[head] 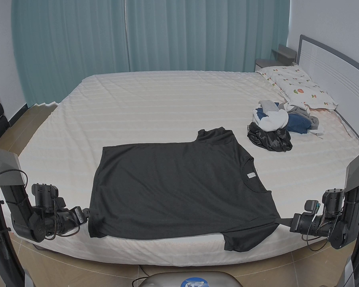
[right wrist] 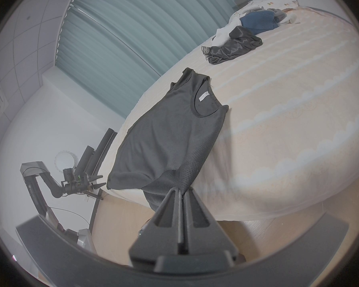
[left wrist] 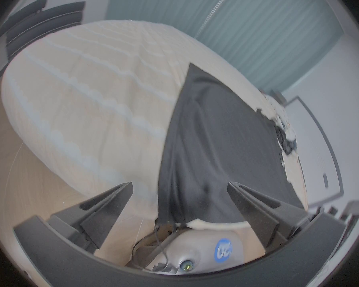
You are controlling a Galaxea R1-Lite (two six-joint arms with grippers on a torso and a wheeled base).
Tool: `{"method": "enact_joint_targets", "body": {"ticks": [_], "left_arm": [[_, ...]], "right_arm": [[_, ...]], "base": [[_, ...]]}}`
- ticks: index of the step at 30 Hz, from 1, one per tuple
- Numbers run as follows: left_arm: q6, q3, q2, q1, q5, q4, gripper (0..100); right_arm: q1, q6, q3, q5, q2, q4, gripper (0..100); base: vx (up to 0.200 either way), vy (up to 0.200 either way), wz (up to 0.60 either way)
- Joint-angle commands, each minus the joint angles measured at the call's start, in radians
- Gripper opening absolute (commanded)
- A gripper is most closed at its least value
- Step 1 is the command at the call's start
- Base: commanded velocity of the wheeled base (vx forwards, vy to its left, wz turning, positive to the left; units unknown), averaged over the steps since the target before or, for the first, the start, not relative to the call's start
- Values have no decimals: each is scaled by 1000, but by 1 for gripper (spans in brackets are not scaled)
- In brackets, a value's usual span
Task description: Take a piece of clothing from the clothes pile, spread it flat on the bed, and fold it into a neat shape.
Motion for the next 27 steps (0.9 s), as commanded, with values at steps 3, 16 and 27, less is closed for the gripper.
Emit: {"method": "enact_joint_targets", "body": {"ticks": [3,16,27], "left_arm": [[199,146,20,-4,-146,-39,100],[279,126,141,-44,-95,-139,100],[270,117,175,-79,-55,-194,0]], "right_arm": [[-7,4,-20,9,32,-10,0],[-7,4,-30,36,44,-10,0],[-20,5,-27,75,47,-10,0]], "base": [[0,0,0],[0,0,0],[0,0,0]]}}
